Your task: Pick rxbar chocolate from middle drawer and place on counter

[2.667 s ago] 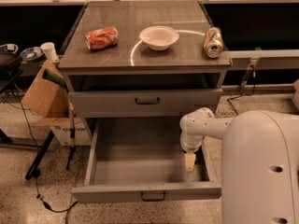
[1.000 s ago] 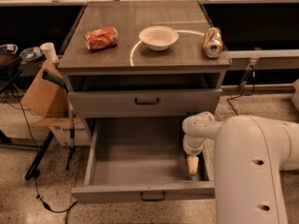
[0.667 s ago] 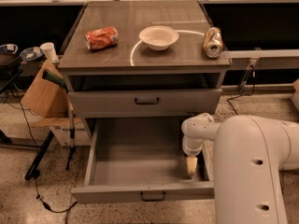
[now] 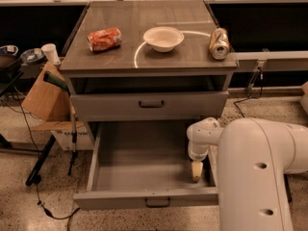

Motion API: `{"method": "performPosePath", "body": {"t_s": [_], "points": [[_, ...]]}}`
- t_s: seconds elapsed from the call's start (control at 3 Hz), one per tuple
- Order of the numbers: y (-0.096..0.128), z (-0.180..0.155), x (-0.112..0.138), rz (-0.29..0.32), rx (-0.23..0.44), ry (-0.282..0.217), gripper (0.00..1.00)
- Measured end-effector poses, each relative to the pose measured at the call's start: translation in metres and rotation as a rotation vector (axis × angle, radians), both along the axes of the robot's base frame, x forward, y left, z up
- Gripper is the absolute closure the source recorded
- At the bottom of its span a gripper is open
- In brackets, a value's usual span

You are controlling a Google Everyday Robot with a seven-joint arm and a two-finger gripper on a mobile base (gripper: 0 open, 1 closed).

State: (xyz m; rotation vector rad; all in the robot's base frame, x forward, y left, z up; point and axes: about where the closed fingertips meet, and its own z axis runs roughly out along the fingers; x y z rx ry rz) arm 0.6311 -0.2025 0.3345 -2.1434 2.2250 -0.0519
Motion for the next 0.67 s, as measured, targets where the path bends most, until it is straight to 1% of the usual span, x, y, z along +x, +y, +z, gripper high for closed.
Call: {"method": "performPosePath", "body": {"t_s": [0.33, 0.67], "points": [[0.0001, -0.0023, 0.0012, -0.002, -0.005, 0.002, 0.11], [-0.0001, -0.0023, 0.0011, -0.002, -0.006, 0.003, 0.35]]}}
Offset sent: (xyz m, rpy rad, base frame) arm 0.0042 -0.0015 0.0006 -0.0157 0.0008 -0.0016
